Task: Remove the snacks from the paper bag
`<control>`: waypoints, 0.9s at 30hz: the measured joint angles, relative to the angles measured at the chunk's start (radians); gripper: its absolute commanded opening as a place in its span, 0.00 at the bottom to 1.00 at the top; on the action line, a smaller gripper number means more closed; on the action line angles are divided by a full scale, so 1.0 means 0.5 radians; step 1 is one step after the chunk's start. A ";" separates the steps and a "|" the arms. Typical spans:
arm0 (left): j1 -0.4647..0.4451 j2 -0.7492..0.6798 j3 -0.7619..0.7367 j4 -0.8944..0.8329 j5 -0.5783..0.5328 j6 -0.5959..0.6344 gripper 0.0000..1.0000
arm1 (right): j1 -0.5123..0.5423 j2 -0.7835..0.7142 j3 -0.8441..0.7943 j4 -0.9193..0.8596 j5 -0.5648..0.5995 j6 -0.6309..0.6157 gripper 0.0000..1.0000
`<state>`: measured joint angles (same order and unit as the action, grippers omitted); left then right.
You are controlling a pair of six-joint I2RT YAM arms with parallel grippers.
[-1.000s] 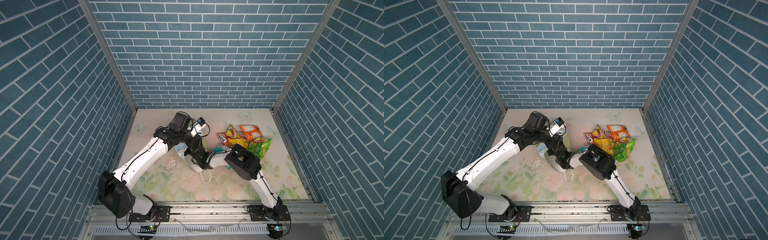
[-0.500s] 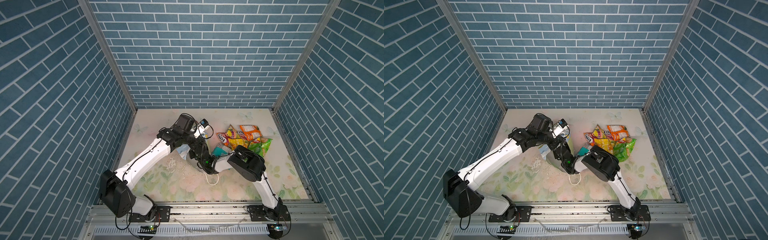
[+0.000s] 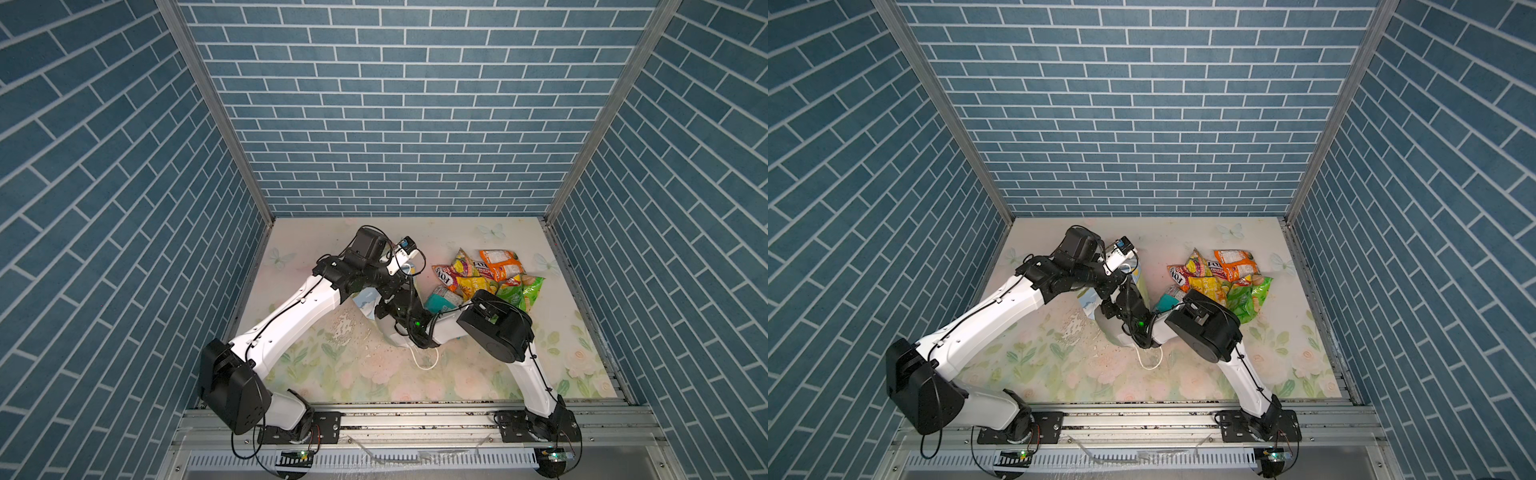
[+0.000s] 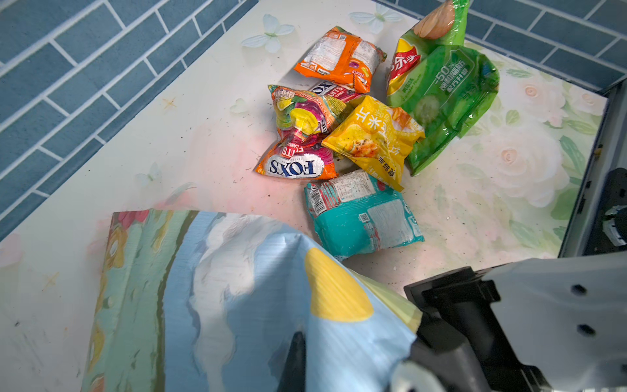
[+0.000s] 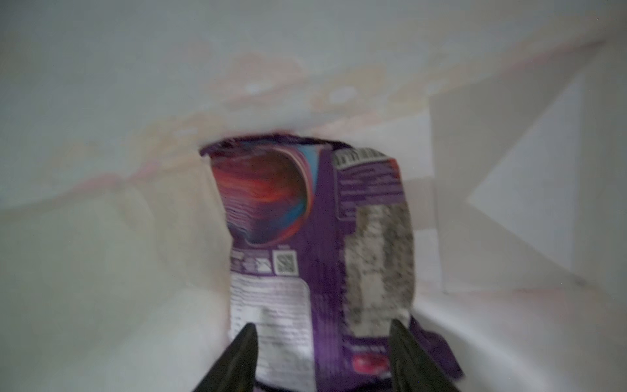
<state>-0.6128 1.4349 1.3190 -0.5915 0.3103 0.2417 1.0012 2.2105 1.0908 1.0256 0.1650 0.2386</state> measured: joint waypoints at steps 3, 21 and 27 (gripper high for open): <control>0.008 0.002 0.001 -0.006 0.063 0.000 0.00 | -0.003 0.009 0.000 0.057 -0.072 0.001 0.70; 0.015 0.112 0.076 -0.005 0.257 -0.018 0.00 | -0.002 0.161 0.260 0.056 0.167 0.192 0.14; 0.010 0.114 0.118 -0.093 0.153 0.014 0.00 | -0.006 0.160 0.266 -0.047 0.237 0.243 0.00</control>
<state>-0.6079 1.4921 1.3781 -0.6380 0.3866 0.2485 0.9981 2.2906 1.2240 1.0023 0.2836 0.3603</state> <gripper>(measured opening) 0.049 0.050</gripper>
